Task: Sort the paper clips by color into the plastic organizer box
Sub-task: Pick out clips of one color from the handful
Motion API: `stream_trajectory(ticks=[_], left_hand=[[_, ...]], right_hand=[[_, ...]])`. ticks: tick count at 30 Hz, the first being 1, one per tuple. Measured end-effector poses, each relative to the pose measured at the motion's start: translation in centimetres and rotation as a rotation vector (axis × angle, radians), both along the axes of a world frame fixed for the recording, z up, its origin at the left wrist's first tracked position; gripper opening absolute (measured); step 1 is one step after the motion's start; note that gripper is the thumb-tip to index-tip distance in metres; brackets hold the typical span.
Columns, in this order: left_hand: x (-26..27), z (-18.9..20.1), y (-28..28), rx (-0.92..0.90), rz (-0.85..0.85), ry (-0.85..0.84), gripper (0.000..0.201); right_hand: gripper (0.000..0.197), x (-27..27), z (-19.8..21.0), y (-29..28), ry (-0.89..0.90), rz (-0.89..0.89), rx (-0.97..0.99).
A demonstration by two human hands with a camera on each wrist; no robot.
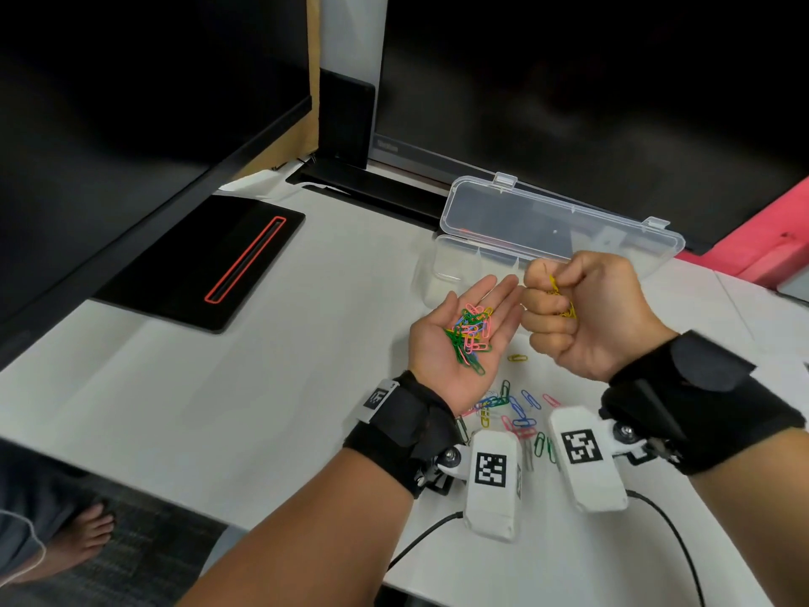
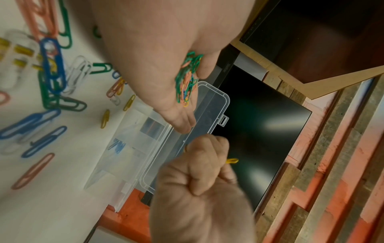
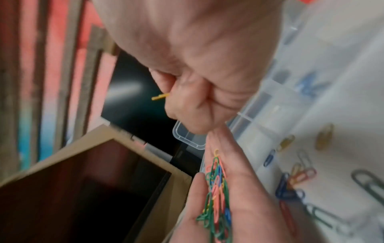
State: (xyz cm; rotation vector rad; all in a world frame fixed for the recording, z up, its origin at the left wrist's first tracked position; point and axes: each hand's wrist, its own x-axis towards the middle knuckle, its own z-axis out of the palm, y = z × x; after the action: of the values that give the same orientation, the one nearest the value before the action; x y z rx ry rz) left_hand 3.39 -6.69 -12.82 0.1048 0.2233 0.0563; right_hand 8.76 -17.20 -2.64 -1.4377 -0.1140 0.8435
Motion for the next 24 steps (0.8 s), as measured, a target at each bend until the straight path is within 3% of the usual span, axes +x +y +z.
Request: stream_trajectory(ticks=[4,9,12,14,17,18,21,24], left_hand=[[-0.1,0.2,0.1,0.003,-0.01,-0.018,0.048],[-0.2,0.4,0.0,0.01,-0.044,-0.033,0.049],[-0.2,0.3,-0.1,0.026,-0.062,-0.045,0.05],[0.0,0.1,-0.1,0.043,-0.056,-0.04,0.051],[0.1,-0.1,-0.3,0.095,-0.051,-0.054,0.055],[0.1,-0.1,-0.4,0.101,-0.052,-0.057,0.058],[0.1,-0.2,-0.4,0.073,-0.069,-0.086,0.061],[0.0,0.0,-0.3,0.062,-0.08,-0.075,0.06]], right_hand=[[0.009,0.7,-1.4,-0.5,0.213,-0.068,0.242],[0.039,1.4,-0.5,0.1,0.178,-0.11,0.071],[0.039,0.7,0.1,0.4,-0.114,-0.05,-0.157],[0.036,0.4,0.1,0.4,-0.448,0.025,-0.37],[0.011,0.2,0.0,0.4,-0.957,0.26,-0.643],[0.02,0.2,0.0,0.4,-1.08,0.344,-0.747],[0.019,0.0,0.1,0.6,-1.236,0.388,-0.945],[0.008,0.1,0.1,0.6,-1.275,0.356,-0.986]])
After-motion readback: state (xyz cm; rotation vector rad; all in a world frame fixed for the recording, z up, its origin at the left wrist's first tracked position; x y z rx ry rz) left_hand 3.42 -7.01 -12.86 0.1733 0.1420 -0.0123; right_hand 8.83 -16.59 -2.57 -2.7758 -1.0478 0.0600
